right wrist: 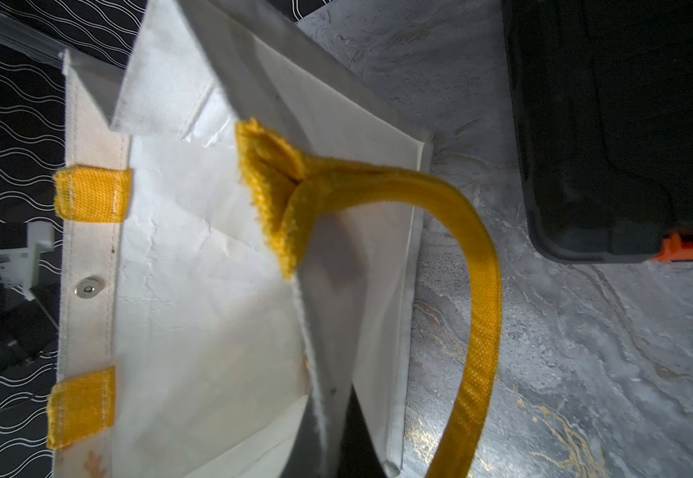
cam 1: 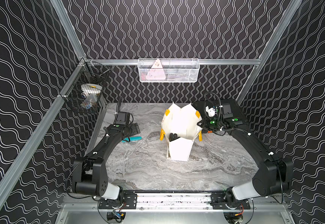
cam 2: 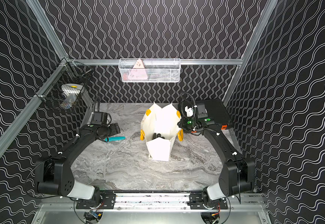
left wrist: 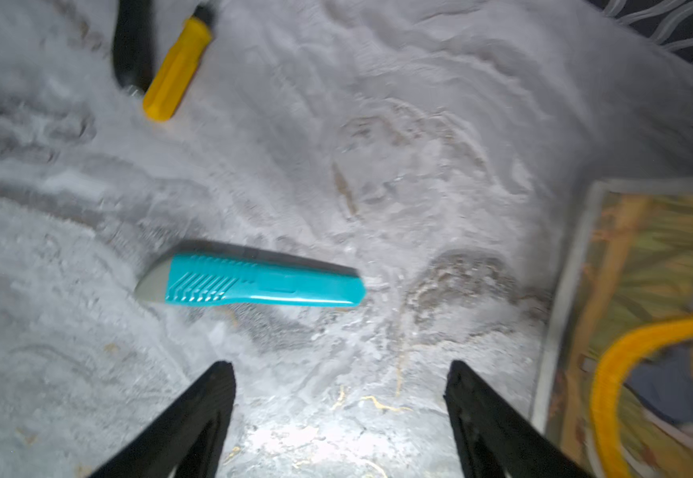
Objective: Place the art knife into the pouch
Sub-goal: Pick up the utility knife at the center of the board.
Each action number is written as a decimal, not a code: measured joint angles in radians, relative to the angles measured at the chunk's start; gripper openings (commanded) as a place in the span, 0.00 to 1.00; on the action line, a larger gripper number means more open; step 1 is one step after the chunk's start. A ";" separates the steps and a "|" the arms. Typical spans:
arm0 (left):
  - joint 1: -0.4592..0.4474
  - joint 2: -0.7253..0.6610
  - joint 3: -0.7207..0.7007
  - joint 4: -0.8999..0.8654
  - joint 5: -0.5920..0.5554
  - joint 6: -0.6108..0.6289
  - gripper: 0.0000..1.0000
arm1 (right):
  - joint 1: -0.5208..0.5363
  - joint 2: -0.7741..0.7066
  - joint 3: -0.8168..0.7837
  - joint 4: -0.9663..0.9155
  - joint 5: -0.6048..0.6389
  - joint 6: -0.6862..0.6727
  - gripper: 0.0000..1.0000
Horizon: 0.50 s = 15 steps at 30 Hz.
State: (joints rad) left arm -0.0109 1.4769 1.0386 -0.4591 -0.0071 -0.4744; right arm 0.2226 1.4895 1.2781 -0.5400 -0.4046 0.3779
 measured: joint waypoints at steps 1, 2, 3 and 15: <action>0.011 0.006 -0.021 0.014 -0.008 -0.022 0.85 | 0.000 0.001 0.000 0.000 0.000 0.000 0.00; 0.018 0.014 -0.034 0.025 -0.017 -0.038 0.85 | 0.001 0.002 0.000 0.002 0.000 0.000 0.00; 0.026 0.027 -0.045 0.037 -0.024 -0.057 0.85 | 0.002 0.004 -0.001 0.005 0.000 0.000 0.00; 0.066 0.193 -0.067 0.145 -0.061 -0.238 0.85 | 0.006 0.013 -0.001 0.012 0.000 0.000 0.00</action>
State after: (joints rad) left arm 0.0551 1.6695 0.9718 -0.3141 -0.0677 -0.7128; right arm 0.2291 1.5024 1.2770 -0.5282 -0.4042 0.3779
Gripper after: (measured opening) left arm 0.848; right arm 0.059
